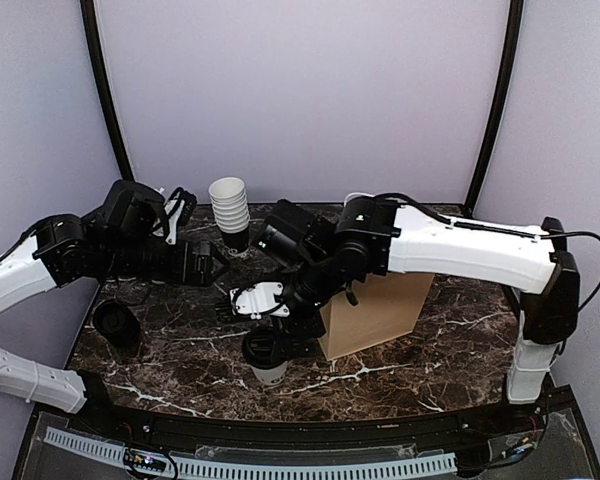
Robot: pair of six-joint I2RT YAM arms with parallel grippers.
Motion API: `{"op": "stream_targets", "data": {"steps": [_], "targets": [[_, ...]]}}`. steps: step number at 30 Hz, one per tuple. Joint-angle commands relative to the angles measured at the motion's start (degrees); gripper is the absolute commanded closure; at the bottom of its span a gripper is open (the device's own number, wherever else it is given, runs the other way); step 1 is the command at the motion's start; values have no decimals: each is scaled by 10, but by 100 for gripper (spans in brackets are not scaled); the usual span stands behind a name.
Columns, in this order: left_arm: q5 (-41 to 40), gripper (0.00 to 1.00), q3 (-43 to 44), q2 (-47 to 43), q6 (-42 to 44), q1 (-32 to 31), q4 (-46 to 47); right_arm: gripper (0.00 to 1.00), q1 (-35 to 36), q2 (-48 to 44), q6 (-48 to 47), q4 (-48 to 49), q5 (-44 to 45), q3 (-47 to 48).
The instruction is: Pack the takeout coffee
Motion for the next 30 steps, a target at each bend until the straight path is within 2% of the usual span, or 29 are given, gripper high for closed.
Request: {"op": "stream_targets", "data": {"steps": [1,11,20,22,26,30], "targets": [[-124,1,-1,-21,-24,5,-74,1,-1,24,36,-2,44,31],[-121,1,-24,-30,-28,5,-81,1,-6,104,49,-35,43,72],[-121,1,-43,-42,-30,5,-74,1,-14,127,54,-32,29,81],[-119,1,-44,-43,-31,5,-73,3,-14,131,53,-33,27,81],[-118,1,-49,-45,-30,5,-71,13,-17,136,52,-37,19,81],[-116,1,-55,-45,-31,5,-66,17,-18,137,48,-43,10,79]]}}
